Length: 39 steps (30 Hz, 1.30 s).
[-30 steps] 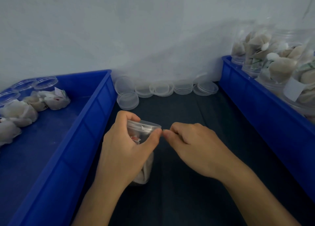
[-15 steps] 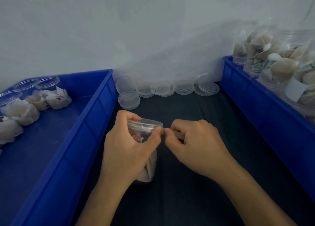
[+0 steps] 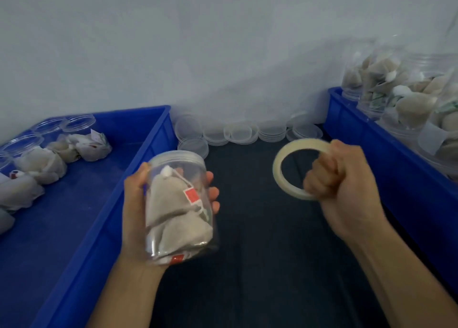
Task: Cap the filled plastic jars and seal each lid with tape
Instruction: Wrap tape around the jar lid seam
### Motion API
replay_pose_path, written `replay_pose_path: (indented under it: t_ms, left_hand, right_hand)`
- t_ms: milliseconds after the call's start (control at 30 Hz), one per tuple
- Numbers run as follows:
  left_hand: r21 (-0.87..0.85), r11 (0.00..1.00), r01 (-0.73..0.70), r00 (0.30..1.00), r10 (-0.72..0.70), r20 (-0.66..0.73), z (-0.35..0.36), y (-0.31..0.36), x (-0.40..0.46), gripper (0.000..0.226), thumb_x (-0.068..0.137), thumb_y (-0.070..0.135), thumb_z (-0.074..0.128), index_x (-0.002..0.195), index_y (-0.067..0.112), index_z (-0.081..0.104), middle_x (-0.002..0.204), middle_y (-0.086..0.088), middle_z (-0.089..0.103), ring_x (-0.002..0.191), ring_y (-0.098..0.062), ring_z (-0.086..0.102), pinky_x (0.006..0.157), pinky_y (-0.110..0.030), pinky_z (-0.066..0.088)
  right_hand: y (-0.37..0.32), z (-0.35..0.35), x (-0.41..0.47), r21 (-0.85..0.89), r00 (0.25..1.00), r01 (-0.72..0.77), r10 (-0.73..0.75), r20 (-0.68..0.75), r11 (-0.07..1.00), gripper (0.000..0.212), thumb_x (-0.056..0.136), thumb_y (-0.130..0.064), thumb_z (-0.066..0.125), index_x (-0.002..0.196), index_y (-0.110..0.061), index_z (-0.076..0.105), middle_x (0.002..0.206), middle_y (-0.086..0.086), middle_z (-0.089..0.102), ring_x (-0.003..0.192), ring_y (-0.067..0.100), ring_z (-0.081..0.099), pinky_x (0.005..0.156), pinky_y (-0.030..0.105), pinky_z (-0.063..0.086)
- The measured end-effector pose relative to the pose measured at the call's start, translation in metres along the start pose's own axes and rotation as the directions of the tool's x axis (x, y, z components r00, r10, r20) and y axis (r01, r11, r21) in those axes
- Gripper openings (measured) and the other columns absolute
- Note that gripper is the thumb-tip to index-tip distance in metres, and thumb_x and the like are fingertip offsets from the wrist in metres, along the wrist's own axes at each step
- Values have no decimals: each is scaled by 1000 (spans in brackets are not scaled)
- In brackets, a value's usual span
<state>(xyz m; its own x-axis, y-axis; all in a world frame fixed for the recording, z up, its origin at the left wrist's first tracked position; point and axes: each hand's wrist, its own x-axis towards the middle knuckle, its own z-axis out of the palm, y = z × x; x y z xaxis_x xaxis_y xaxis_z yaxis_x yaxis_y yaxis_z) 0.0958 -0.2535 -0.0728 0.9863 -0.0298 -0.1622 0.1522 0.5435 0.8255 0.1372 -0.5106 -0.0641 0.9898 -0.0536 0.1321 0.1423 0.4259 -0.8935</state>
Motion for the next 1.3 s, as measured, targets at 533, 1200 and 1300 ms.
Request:
replay_pose_path:
  t_ms: [533,1200,1300]
  left_hand:
    - [454,868,-200,977,212,25,7,-31,4,65,59,50,87,106,13,63,82,2,75,71,-14,73,60,-29,59]
    - [447,821,-354,932,351,93,17,-53,4,46,101,51,45,113,7,51,100,-21,67,86,-26,71,74,-33,62]
    - [432,826,-361,930,354,100,17,-53,4,47,100,50,43,113,6,50,101,-24,64,87,-27,69,76,-35,63]
  right_hand:
    - [63,-1,-6,-819,811,572,117,573,41,39,92,-58,57,67,-28,52,74,-15,53,79,6,47,69,31,47]
    - [58,42,-33,-481,939,180,-4,343,858,34,105,-46,41,129,-38,63,123,-3,66,113,21,68,98,53,56]
    - [60,40,-31,-489,946,195,-31,322,850,37,108,-40,35,131,-36,65,125,-2,67,117,22,67,103,52,54]
